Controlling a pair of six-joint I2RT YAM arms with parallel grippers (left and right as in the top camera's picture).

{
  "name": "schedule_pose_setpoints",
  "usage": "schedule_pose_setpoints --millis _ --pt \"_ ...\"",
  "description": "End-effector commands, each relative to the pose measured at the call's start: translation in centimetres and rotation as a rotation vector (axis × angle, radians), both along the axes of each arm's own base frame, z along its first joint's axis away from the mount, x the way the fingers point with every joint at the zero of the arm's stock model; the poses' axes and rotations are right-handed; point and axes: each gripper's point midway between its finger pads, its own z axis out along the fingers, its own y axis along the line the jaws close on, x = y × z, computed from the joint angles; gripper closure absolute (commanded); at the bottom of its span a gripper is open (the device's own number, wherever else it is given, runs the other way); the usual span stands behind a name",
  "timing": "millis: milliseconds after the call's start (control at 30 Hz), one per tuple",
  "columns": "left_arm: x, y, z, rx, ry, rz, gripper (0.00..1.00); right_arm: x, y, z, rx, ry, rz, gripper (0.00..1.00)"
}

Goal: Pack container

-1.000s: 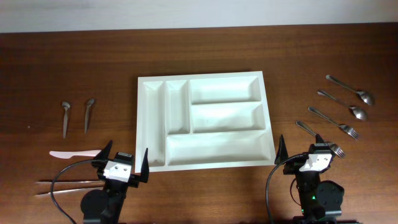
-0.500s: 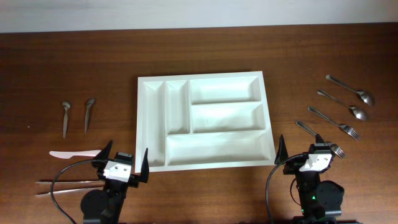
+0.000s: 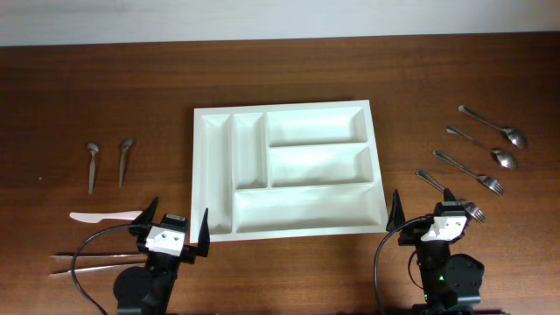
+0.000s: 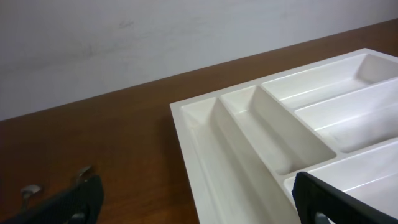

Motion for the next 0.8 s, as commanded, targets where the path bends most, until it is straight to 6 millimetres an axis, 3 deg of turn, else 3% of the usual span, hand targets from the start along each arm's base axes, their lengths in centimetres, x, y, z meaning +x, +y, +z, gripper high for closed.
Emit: schedule_pose_setpoints --millis 0,200,333,567,767 --pt "0.0 0.2 -0.1 0.017 -0.009 0.009 0.01 0.0 0.2 -0.7 -0.002 0.026 0.007 0.01" --pt "0.0 0.2 -0.1 0.017 -0.009 0.009 0.01 0.1 1.5 -0.9 0.284 0.044 0.058 0.01" --pt "0.0 0.2 -0.1 0.017 -0.009 0.009 0.01 -0.1 2.9 0.6 0.272 0.012 0.147 0.01" --pt "0.0 0.2 -0.1 0.017 -0.009 0.009 0.01 -0.9 0.5 9.4 0.176 -0.106 0.033 0.01" --pt "0.0 0.2 -0.1 0.017 -0.009 0.009 0.01 -0.5 -3.4 14.0 0.145 0.158 -0.174 0.01"
